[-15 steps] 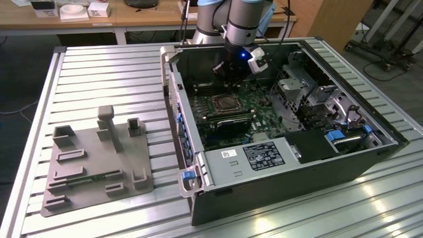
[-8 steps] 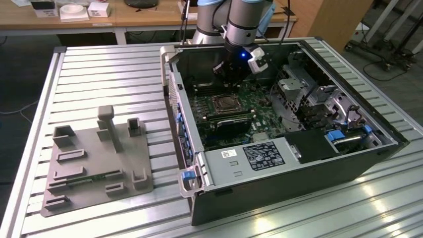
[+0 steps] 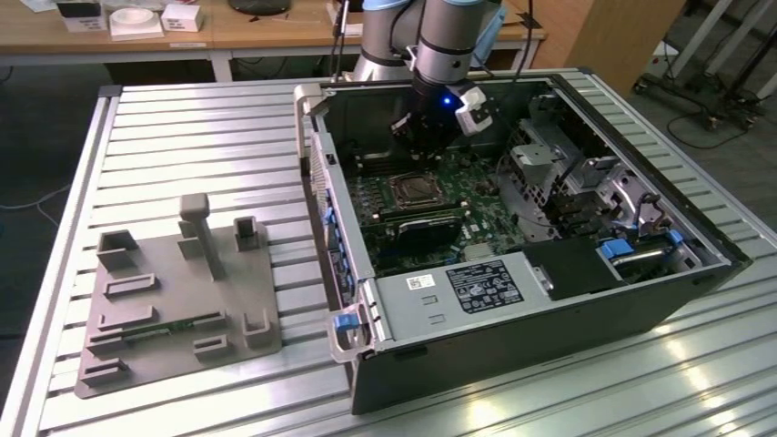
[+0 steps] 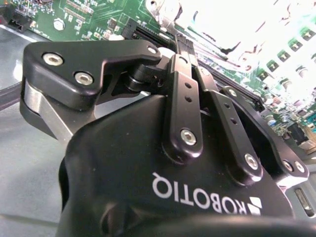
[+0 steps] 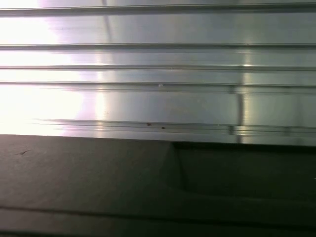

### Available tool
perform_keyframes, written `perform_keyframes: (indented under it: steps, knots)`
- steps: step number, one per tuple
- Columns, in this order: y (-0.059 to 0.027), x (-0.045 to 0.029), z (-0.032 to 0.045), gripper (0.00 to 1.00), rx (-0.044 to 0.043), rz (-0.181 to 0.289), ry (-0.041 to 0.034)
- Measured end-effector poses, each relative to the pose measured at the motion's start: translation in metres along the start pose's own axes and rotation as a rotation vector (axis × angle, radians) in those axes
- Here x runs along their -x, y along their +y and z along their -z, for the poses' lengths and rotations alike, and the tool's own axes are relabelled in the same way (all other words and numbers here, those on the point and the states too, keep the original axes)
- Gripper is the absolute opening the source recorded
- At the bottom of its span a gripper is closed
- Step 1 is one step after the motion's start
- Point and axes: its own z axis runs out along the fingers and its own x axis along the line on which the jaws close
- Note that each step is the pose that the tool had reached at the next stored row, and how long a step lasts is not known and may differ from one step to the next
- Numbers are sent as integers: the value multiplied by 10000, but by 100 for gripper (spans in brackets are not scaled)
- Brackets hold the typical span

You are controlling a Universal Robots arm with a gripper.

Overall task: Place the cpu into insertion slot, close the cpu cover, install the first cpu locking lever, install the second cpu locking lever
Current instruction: 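Install the first cpu locking lever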

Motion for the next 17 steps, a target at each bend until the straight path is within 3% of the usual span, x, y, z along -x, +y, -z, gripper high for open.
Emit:
perform_keyframes:
  steps: [6,17]
  knots:
    - [0,0,0,11,-2,334,3]
    - [0,0,-17,11,-3,338,4]
